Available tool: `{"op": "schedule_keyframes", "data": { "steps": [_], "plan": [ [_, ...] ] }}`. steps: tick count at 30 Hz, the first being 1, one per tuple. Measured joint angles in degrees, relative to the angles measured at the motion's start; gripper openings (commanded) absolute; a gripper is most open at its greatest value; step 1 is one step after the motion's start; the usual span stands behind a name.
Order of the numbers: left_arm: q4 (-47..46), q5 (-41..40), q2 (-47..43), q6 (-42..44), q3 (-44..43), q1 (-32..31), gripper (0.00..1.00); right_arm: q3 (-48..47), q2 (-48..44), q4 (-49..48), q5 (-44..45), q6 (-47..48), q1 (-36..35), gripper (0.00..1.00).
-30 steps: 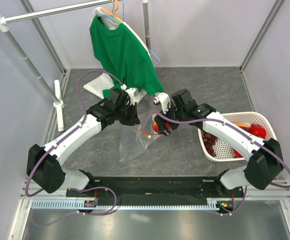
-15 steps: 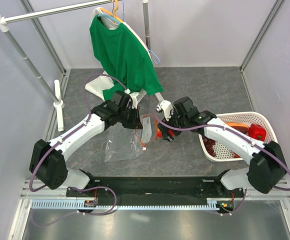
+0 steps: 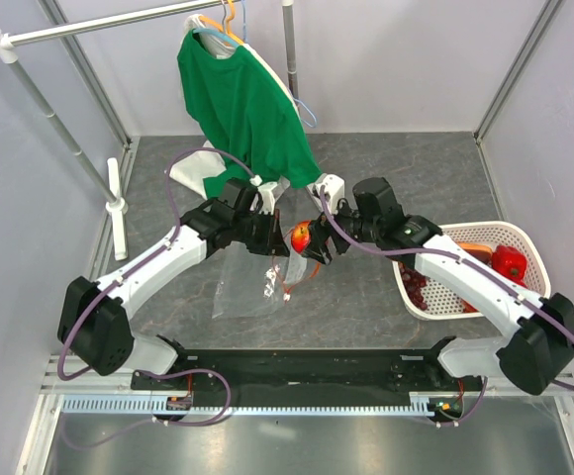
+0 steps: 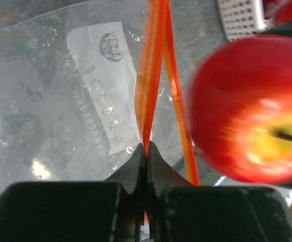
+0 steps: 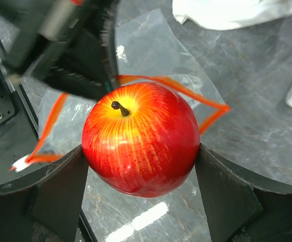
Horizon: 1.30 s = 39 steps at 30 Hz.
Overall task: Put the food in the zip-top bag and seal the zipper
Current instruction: Place the fake fruit in the zipper food storage bag.
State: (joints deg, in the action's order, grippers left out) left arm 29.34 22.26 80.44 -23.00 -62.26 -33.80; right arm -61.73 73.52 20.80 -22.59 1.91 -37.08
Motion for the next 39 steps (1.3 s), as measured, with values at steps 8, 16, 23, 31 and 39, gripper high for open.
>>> {"op": "schedule_keyframes", "data": {
  "steps": [8,16,23,31,39],
  "plan": [
    [-3.37,9.53,-2.56,-4.74,0.02,0.48,0.02,3.98,0.28,-3.69,0.68,-3.26,0.31,0.64],
    [-8.96,16.11,-2.84,-8.81,1.86,1.38,0.02,10.25,2.12,-7.85,2.51,-3.19,-1.03,0.86],
    [-10.82,17.51,-2.84,-9.7,2.03,1.73,0.02,12.55,3.89,-7.98,2.97,-1.57,-1.84,0.95],
    [-10.99,14.8,-2.73,-9.27,2.84,1.97,0.02,11.3,-1.27,-3.56,2.75,0.92,-2.08,0.99],
    [-11.08,14.51,-0.72,-9.29,3.61,1.97,0.02,-1.2,-7.43,7.08,3.41,2.01,-1.11,0.98]
  ]
}}
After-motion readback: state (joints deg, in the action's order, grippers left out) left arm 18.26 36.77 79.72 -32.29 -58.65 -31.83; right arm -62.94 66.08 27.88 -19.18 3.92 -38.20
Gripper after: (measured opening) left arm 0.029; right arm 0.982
